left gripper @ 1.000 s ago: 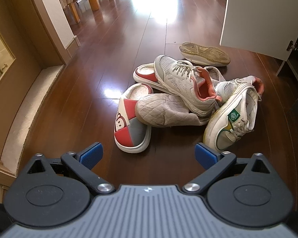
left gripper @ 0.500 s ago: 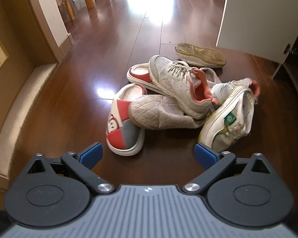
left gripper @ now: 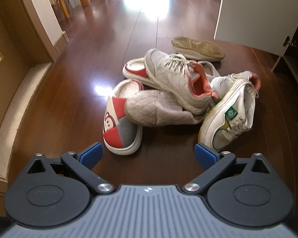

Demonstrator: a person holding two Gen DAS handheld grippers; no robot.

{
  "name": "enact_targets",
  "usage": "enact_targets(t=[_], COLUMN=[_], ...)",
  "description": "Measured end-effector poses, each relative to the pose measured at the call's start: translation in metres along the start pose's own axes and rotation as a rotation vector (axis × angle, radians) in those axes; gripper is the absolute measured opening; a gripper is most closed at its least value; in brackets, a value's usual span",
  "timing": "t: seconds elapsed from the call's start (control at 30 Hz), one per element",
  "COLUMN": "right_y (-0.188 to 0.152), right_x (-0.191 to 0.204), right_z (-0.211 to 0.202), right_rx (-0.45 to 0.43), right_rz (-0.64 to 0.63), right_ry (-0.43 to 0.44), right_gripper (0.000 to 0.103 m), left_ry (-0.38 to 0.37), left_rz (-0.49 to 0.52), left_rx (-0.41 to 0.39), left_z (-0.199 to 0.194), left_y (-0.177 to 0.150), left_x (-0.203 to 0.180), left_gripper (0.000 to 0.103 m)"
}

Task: Organize scattered shoes
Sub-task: 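Move the right tool toward the white green-tagged sneaker and lower it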

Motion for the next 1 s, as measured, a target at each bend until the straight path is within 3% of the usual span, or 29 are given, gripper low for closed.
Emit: enact_targets(t=[0.13, 0.3, 0.5, 0.73, 1.0], right_y=[-0.021, -0.047, -0.051, -0.053, -0.053], right_x=[0.007, 0.023, 0.031, 0.057, 0.057], right_z=[0.021, 0.029, 0.033, 0.051, 0.049], right_rx=[0.065, 0.062, 0.049, 0.138, 0.189], right_rz=[0.004, -0.03, 0.005, -0.006, 0.031], right_ry=[0.027, 0.019, 0.055, 0.07, 0.03], right_gripper=[0.085, 0.084, 0.077, 0.077, 0.077], left_ry=[0.027, 0.034, 0.077, 0.102, 0.045], left_rz=[0.025, 0.038, 0.011, -0.038, -0.074], left_rx=[-0.001, 0.002, 0.016, 0.033, 0.032], left_z=[0.0, -0.004, -0.005, -0.002, 0.002], left_y=[-0.006, -0.015, -0.025, -0.035, -0.03], left_x=[0.003, 0.009, 0.03, 0.058, 0.068], left_gripper=[0.1, 0.1, 0.1, 0.1, 0.1])
Point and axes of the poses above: each gripper's, at about its wrist camera, not at the fingertips, and z roughly the way its jaws point, x to its left, y to its top, the point moved 2 cm from there along z, roughly the way its jaws point, and after that the axes turned 9 degrees about -y, right-handed, at the moved point
